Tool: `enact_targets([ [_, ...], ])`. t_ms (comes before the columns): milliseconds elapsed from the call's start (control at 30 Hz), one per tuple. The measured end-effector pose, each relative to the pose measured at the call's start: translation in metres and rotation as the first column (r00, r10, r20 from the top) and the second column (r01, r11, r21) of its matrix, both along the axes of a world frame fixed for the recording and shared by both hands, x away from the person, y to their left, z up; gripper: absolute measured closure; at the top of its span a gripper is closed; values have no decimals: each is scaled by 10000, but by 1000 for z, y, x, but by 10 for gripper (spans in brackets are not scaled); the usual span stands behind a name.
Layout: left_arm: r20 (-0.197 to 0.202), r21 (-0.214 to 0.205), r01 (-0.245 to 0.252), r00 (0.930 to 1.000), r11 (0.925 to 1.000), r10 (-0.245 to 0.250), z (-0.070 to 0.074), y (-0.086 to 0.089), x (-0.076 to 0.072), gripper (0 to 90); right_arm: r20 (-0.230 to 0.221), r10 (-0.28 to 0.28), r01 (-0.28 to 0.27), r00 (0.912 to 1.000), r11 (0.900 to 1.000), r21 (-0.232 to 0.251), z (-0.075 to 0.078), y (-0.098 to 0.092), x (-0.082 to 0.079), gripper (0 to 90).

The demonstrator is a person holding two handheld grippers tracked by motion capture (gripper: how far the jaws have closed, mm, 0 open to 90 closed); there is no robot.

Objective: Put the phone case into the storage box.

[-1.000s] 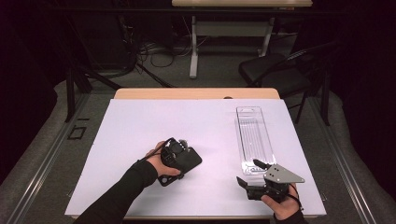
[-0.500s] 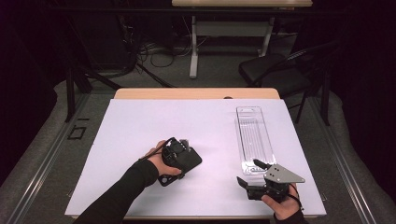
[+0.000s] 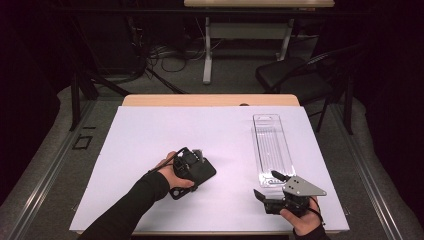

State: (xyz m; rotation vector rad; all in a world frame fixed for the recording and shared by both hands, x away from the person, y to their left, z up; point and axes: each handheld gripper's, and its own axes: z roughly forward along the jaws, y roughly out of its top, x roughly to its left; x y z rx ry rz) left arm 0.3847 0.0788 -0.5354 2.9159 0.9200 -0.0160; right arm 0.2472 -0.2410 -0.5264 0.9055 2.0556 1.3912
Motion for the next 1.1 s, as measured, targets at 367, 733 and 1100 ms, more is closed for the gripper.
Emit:
enact_targets([
  [367, -8, -39, -34, 10000, 10000, 34, 2, 0, 0, 129, -43, 1, -1, 10000, 10000, -28, 0, 0, 0, 144],
  [733, -131, -78, -31, 9999, 10000, 30, 4, 1, 1, 134, -43, 24, -24, 10000, 10000, -24, 0, 0, 0, 144],
  [1100, -32, -391, -212, 9998, 9990, 211, 14, 6, 0, 137, -68, 52, -52, 10000, 10000, -3, 0, 1, 0, 144],
])
